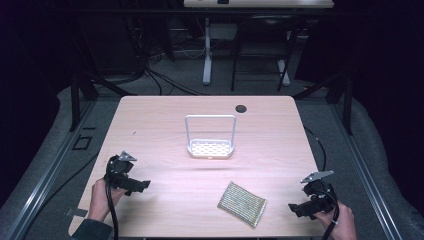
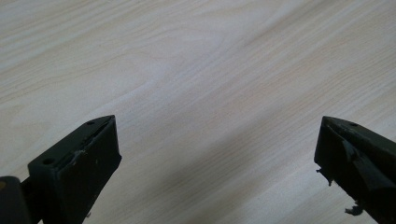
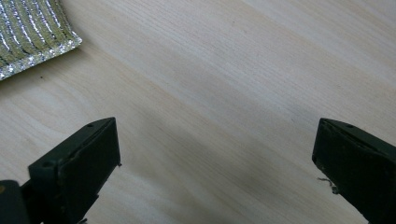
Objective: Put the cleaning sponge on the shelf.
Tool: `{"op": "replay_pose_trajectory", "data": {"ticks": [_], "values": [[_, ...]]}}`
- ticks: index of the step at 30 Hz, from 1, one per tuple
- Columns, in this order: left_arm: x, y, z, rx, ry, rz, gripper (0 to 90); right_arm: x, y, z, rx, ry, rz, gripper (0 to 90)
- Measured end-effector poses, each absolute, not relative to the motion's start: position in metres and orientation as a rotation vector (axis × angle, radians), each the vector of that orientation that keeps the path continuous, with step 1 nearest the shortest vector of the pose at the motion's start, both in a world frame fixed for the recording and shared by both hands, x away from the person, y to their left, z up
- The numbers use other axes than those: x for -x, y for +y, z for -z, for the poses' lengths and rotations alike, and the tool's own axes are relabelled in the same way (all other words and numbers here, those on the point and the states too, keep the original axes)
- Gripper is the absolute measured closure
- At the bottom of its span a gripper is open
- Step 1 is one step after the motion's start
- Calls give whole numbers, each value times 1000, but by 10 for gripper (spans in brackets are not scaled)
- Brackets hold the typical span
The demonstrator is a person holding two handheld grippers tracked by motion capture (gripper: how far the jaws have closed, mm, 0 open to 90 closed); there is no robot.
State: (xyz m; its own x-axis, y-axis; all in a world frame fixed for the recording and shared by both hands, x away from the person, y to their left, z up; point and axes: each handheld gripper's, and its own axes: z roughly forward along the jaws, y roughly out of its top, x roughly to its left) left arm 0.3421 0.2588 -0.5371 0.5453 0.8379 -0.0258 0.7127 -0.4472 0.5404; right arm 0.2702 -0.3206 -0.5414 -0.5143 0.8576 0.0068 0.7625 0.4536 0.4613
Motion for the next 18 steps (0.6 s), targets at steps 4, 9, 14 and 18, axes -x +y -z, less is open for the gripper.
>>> {"op": "replay_pose_trajectory", "data": {"ticks": [4,9,14,18], "values": [[-342,259,537,-2292,1246,-328,3,-270,-317,539,-1402,2490,-614,5],[-342,258,537,-2296,1238,-327,3,-269,-314,538,-1387,2497,-620,4],[-341,259,537,-2298,1238,-331,3,-269,-308,535,-1355,2511,-624,3],[-341,259,537,-2301,1236,-329,3,-270,-299,533,-1312,2533,-641,21]]}}
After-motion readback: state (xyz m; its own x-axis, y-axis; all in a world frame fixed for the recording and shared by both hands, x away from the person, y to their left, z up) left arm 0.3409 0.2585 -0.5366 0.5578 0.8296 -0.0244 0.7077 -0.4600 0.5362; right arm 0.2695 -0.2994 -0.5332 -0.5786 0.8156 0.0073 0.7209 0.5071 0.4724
